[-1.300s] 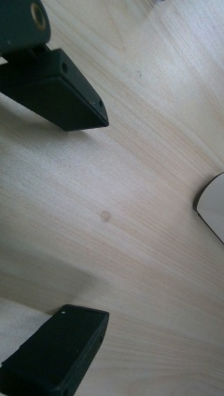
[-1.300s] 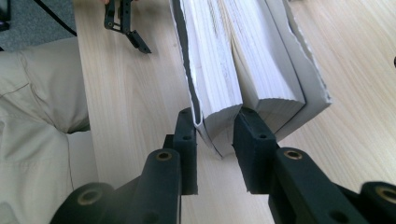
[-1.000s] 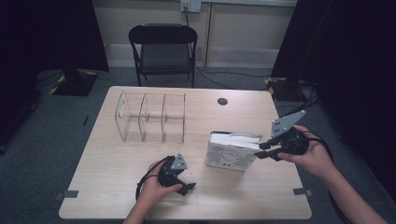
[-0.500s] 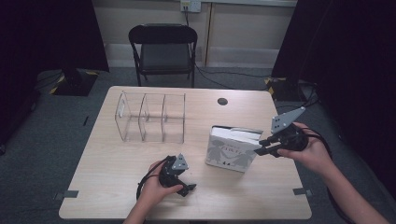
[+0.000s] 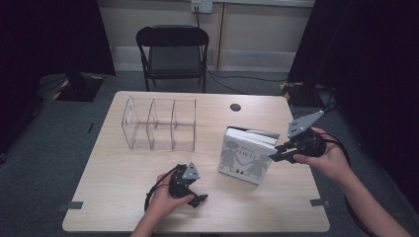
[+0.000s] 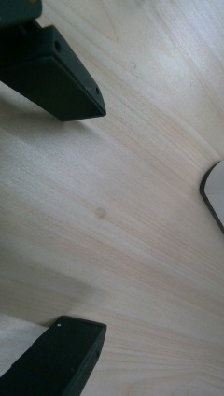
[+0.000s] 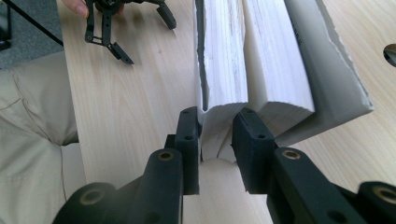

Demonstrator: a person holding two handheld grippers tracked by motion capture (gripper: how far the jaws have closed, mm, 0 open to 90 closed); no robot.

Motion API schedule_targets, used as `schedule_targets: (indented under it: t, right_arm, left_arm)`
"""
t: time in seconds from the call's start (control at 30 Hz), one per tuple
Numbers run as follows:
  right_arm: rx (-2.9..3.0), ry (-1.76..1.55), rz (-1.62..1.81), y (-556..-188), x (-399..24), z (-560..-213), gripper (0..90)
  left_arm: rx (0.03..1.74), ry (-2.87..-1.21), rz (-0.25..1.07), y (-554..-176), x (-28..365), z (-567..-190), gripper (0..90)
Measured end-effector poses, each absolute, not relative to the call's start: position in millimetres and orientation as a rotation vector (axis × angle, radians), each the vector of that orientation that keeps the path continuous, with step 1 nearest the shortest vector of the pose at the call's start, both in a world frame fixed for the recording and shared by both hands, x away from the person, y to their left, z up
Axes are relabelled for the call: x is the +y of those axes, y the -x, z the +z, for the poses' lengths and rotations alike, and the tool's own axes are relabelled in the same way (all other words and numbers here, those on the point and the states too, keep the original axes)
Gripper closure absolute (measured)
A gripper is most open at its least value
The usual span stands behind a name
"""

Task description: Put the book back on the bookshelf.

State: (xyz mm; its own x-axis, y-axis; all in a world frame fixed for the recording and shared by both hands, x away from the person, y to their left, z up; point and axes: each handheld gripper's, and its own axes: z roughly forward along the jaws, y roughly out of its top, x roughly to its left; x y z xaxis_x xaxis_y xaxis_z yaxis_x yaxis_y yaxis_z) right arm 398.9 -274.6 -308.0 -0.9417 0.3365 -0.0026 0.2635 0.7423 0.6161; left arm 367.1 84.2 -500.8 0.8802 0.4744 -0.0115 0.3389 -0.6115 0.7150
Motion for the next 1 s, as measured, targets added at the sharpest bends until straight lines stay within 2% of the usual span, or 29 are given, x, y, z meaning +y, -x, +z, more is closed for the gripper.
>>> schedule_targets:
  t: [0.57, 1.0]
  right_arm:
    - [2.816, -0.516, 1.003, -399, -277, -310, 72.0]
    - [2.825, -0.526, 0.991, -403, -267, -317, 67.7]
  left_arm:
    - [0.589, -2.279, 0.232, -368, 82, -501, 0.0]
    - [0.594, -2.277, 0.232, -368, 79, -501, 0.0]
